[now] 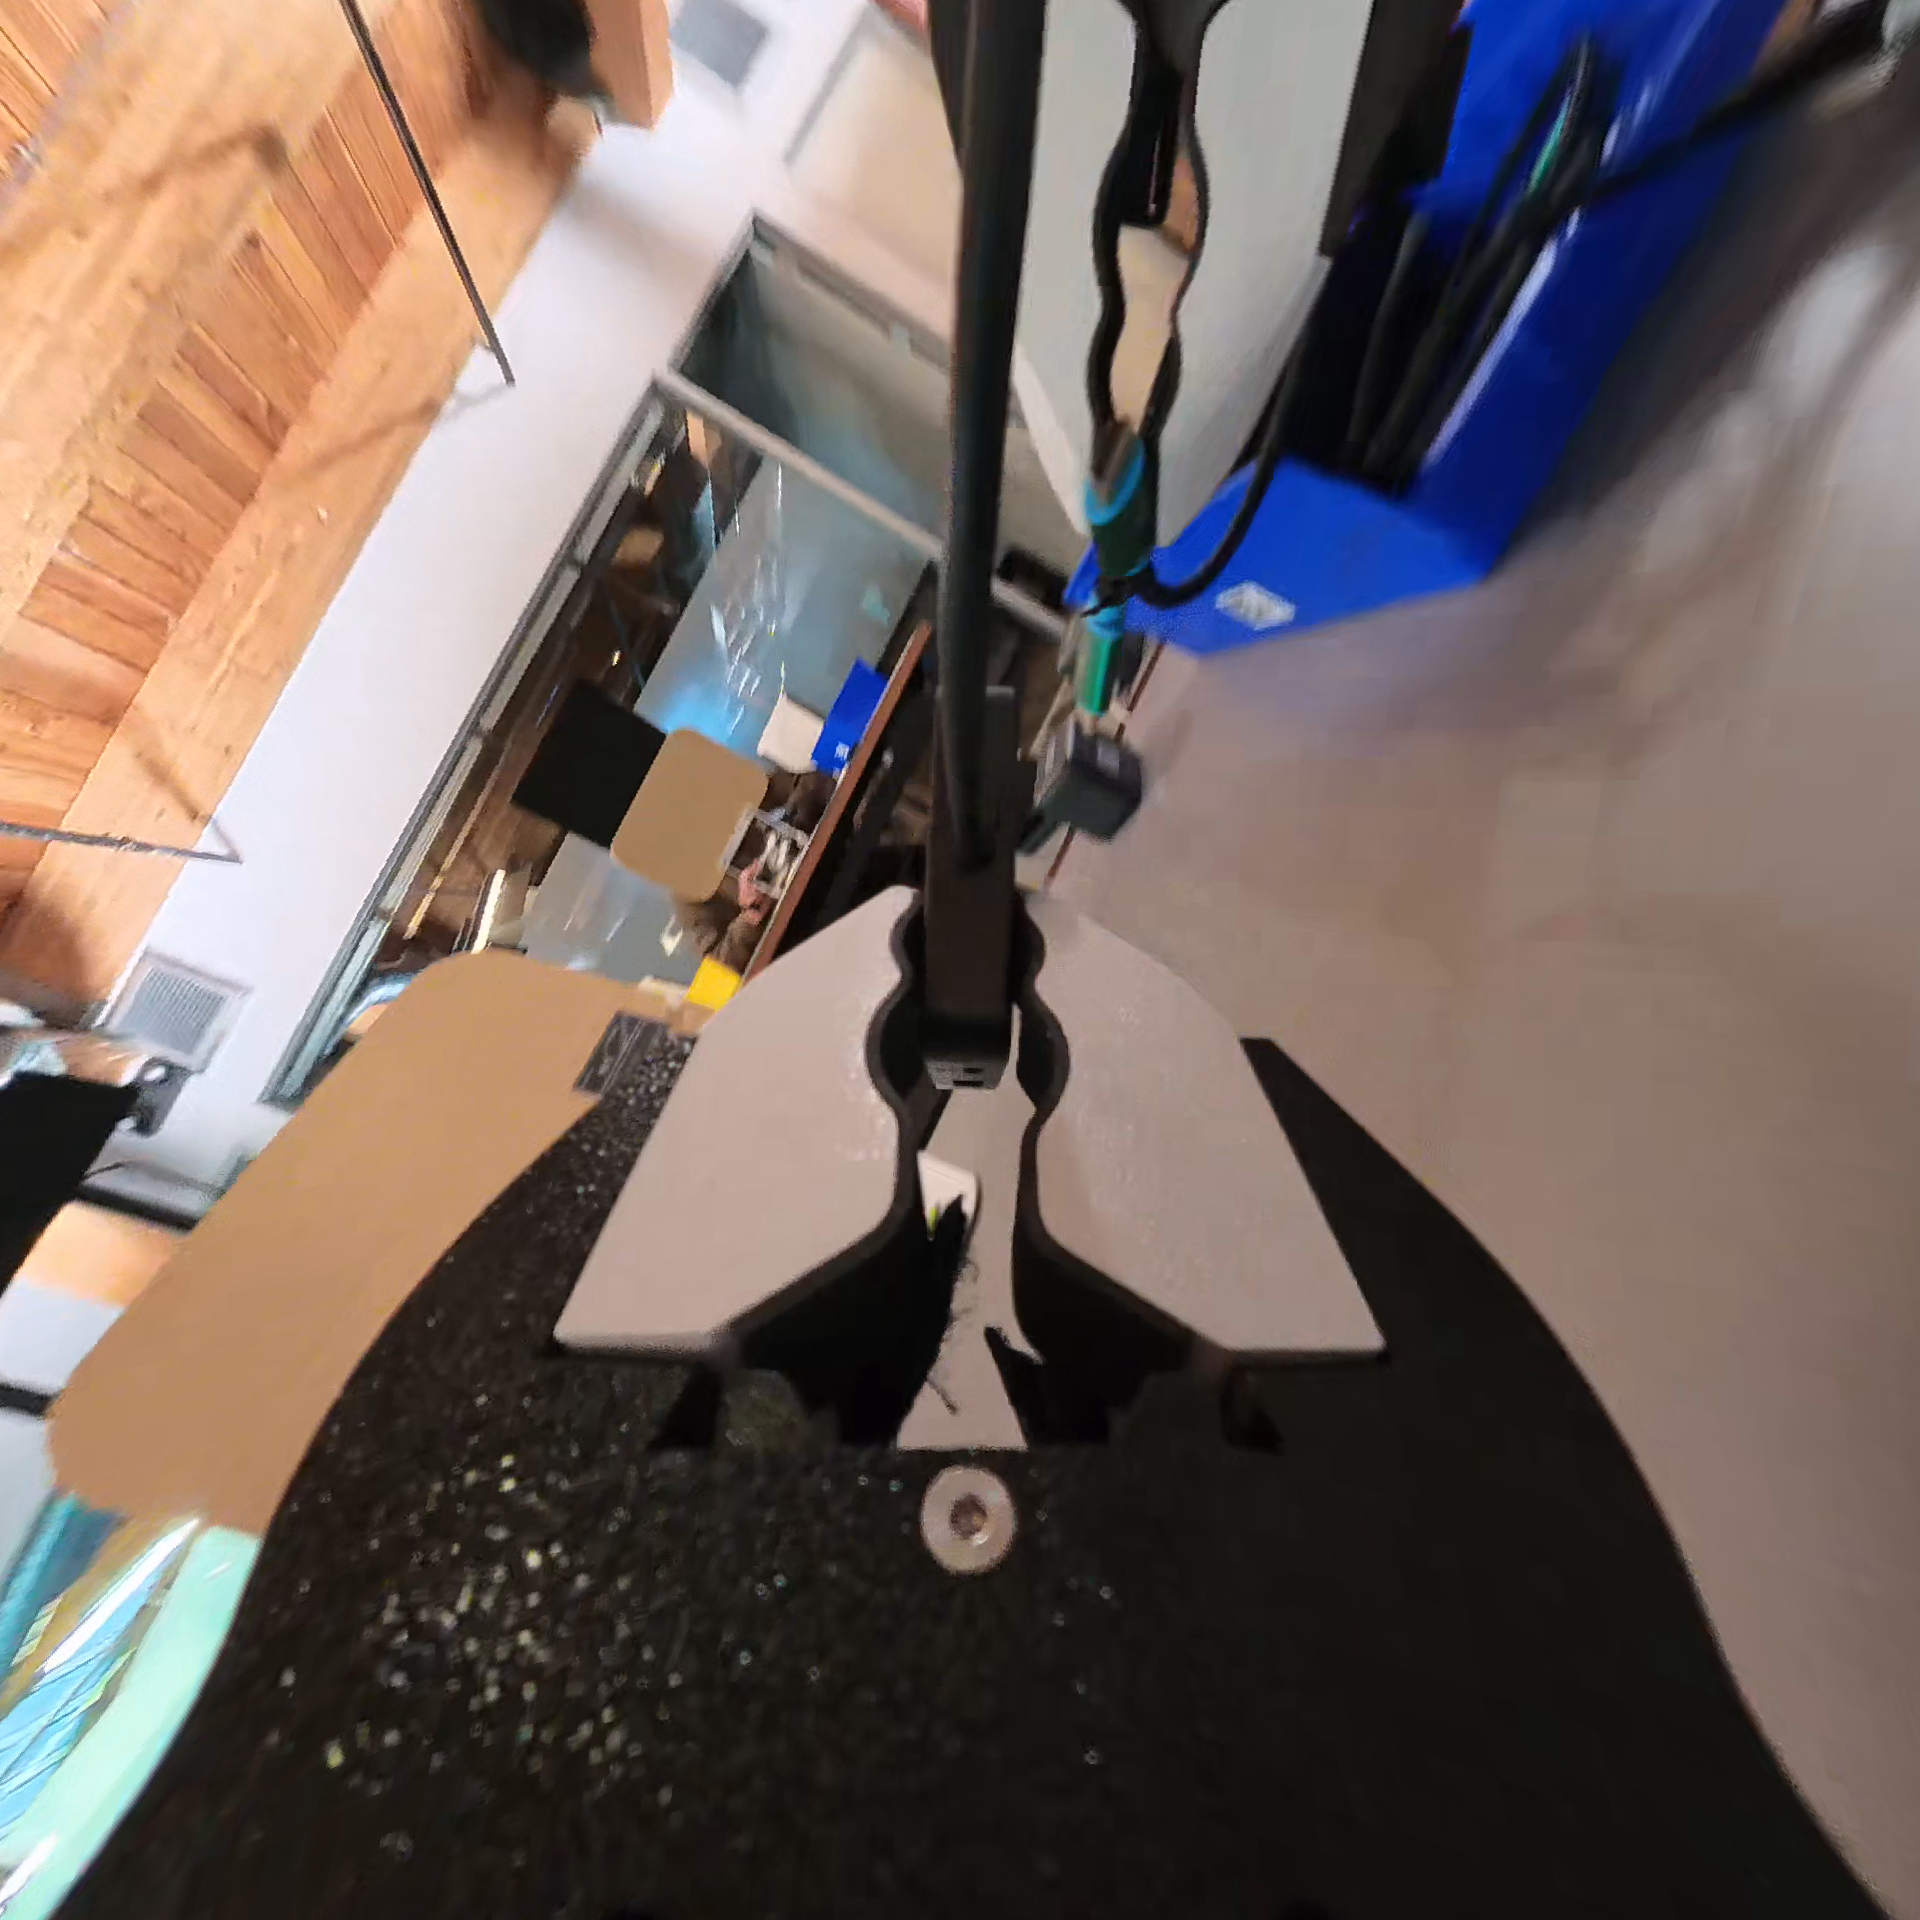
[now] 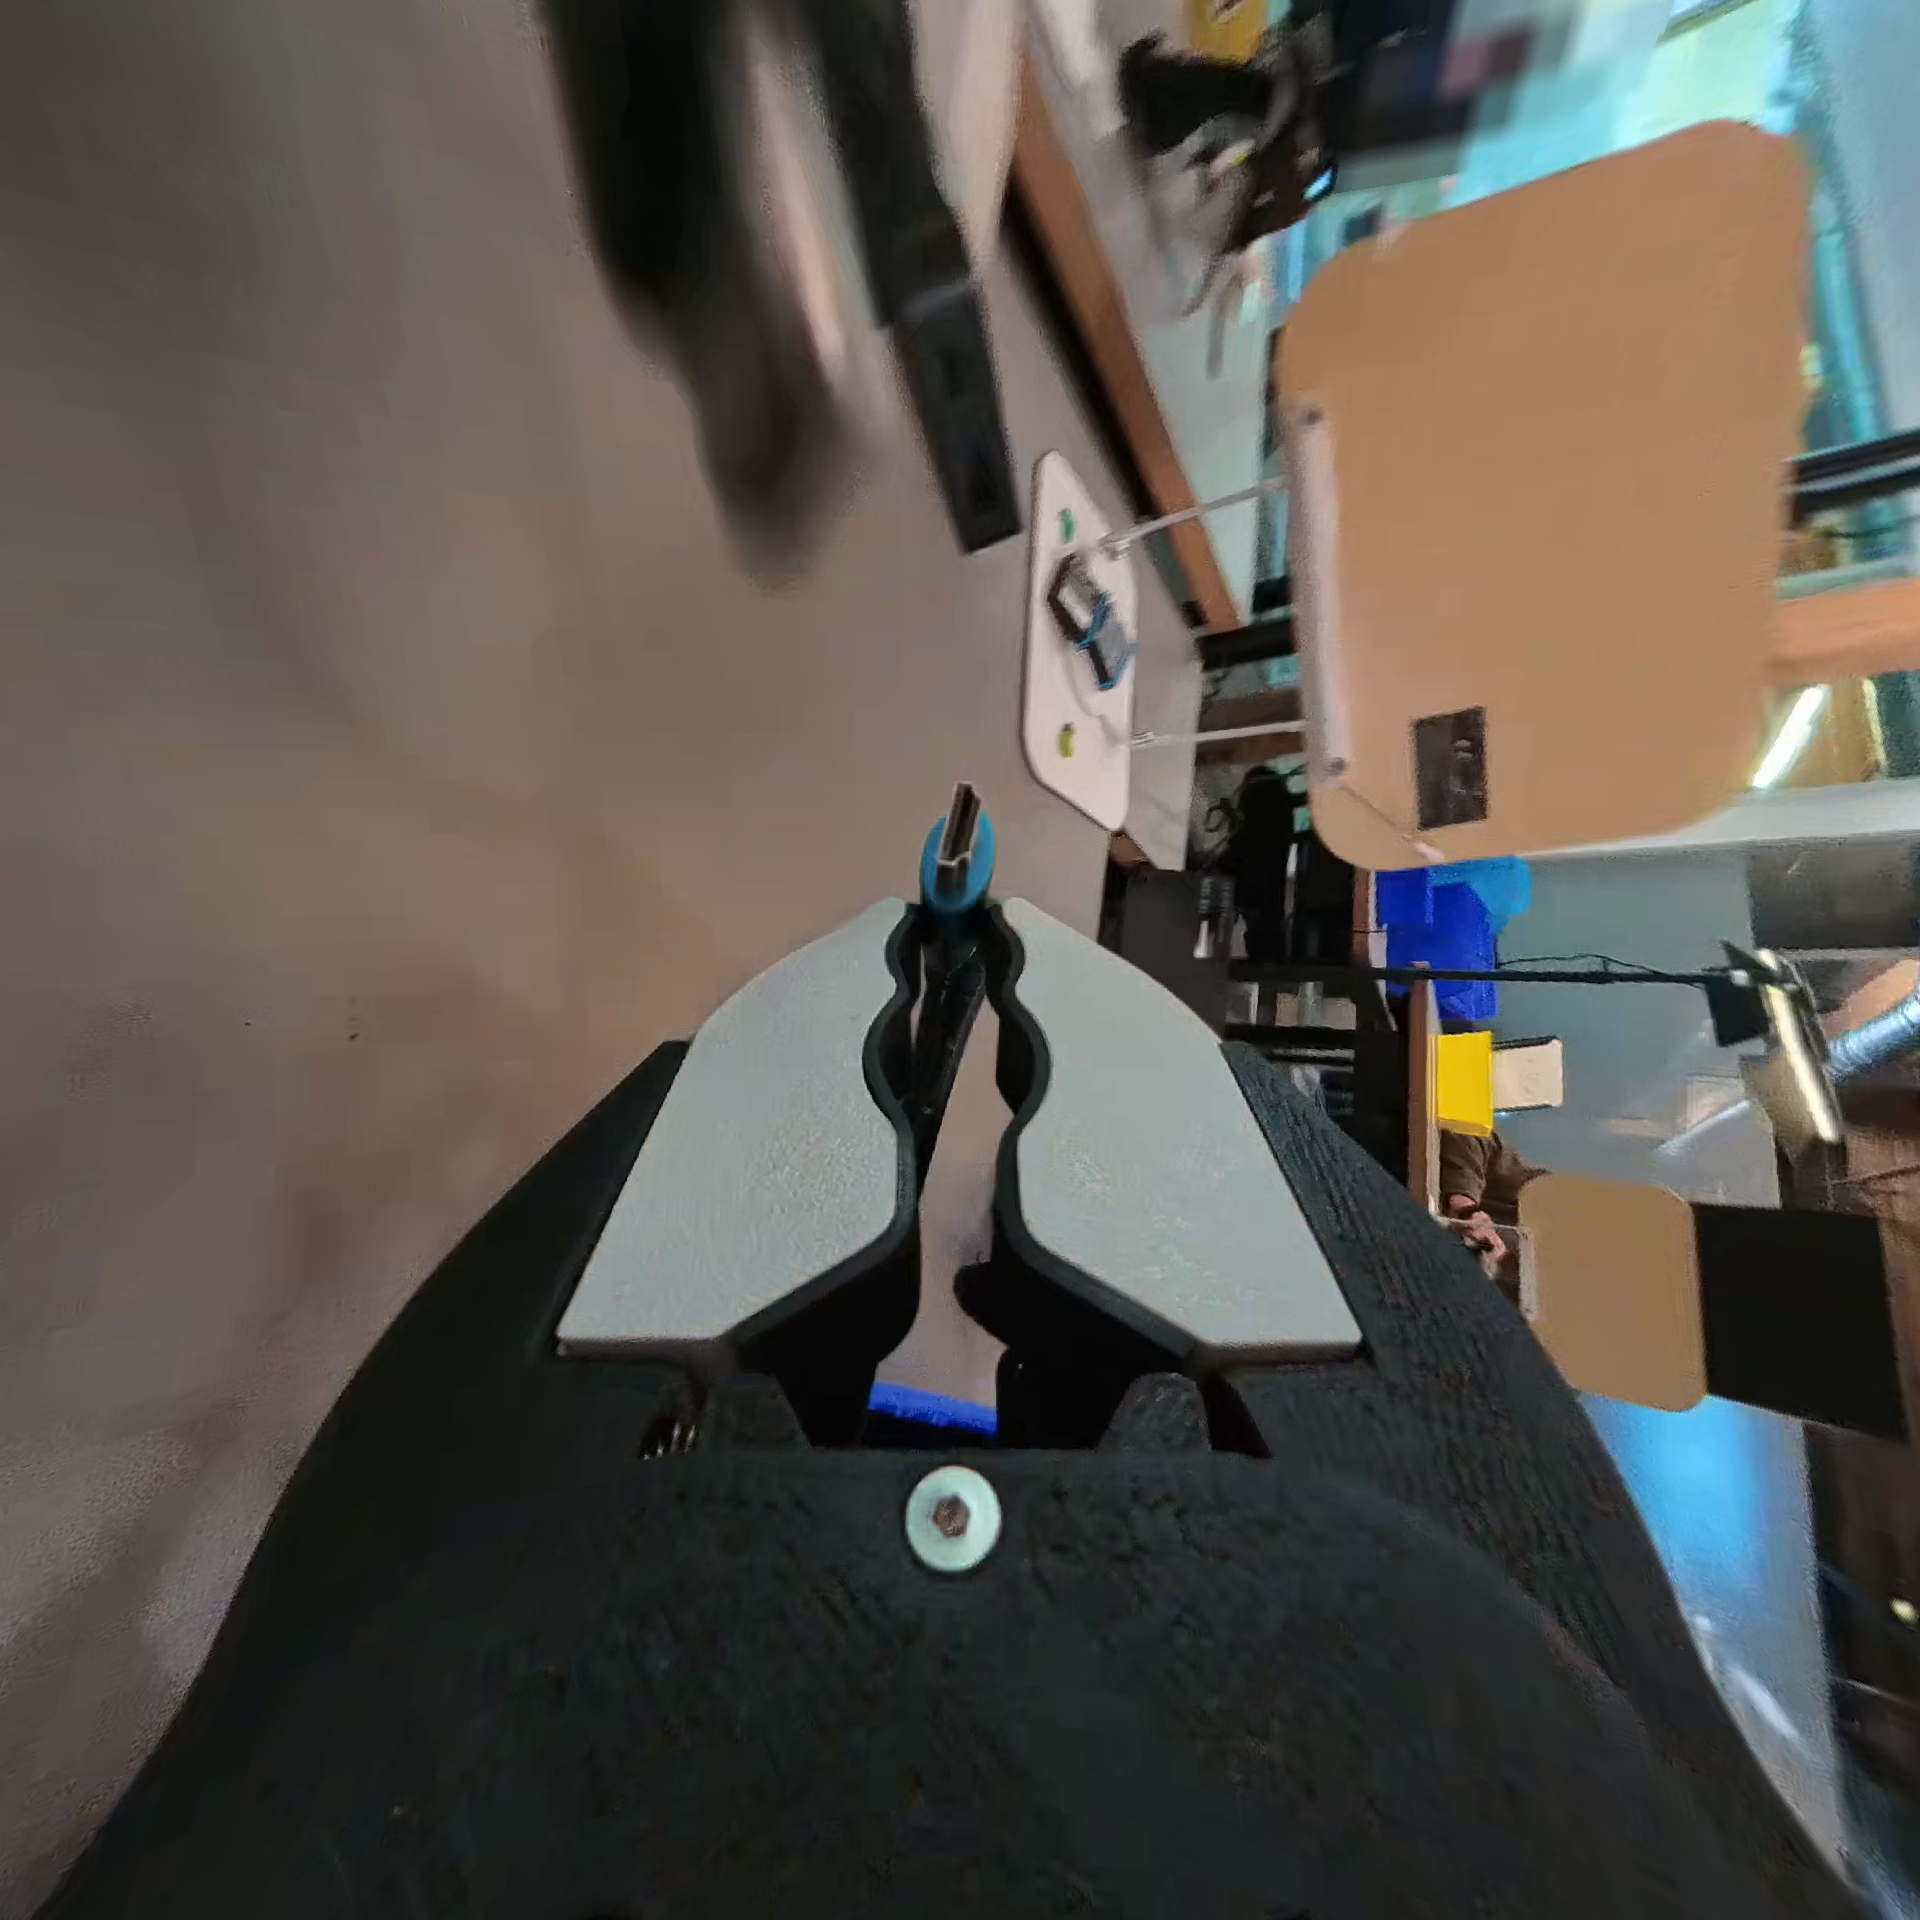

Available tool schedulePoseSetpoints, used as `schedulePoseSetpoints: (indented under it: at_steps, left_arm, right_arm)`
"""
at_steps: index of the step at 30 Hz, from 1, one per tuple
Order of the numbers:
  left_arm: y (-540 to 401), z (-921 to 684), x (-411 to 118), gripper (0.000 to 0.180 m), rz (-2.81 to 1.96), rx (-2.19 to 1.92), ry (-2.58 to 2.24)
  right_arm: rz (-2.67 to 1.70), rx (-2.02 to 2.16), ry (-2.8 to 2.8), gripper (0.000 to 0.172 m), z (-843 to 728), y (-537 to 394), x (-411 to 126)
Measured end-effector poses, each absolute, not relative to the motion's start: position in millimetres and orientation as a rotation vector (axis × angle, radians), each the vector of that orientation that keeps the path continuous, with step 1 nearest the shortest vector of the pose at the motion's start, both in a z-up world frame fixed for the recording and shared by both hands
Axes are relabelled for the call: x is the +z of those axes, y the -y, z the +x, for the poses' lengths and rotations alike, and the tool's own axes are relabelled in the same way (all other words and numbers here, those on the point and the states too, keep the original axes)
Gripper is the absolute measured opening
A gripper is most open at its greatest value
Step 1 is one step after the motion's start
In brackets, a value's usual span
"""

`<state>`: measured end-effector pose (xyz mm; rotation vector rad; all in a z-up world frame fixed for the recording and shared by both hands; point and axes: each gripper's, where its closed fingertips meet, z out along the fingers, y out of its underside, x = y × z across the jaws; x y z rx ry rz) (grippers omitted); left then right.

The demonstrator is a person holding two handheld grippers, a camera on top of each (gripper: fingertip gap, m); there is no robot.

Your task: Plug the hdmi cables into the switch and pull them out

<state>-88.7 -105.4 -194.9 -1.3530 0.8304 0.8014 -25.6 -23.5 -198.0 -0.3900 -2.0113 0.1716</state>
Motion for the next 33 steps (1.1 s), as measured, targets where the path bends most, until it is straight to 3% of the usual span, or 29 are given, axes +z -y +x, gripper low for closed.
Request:
schedulePoseSetpoints:
  at_steps: [4,10,18,22,26,33]
  left_arm:
    - [132,-112,-206,0.013,-1.424,0.928,-0.803]
    - [164,-139,-208,0.013,-1.466,0.999,-0.753]
    - [193,-175,-184,0.013,-1.447,1.107,-0.634]
    - [200,-181,-177,0.013,-1.428,1.073,-0.574]
    - [198,-181,-180,0.013,-1.437,1.053,-0.575]
    - [192,-180,-189,0.013,-1.458,0.989,-0.580]
  right_arm:
    - [-0.337,-0.064,2.120,0.009,-48,28,-231]
    - [-0.264,-0.037,2.236,0.010,-63,46,-234]
    - [-0.240,-0.340,2.327,0.011,-79,25,-312]
    - [-0.237,-0.279,2.395,0.015,-78,37,-331]
    - [-0.343,-0.100,2.621,0.045,-61,44,-336]
    - [-0.324,0.402,2.984,0.050,-44,49,-303]
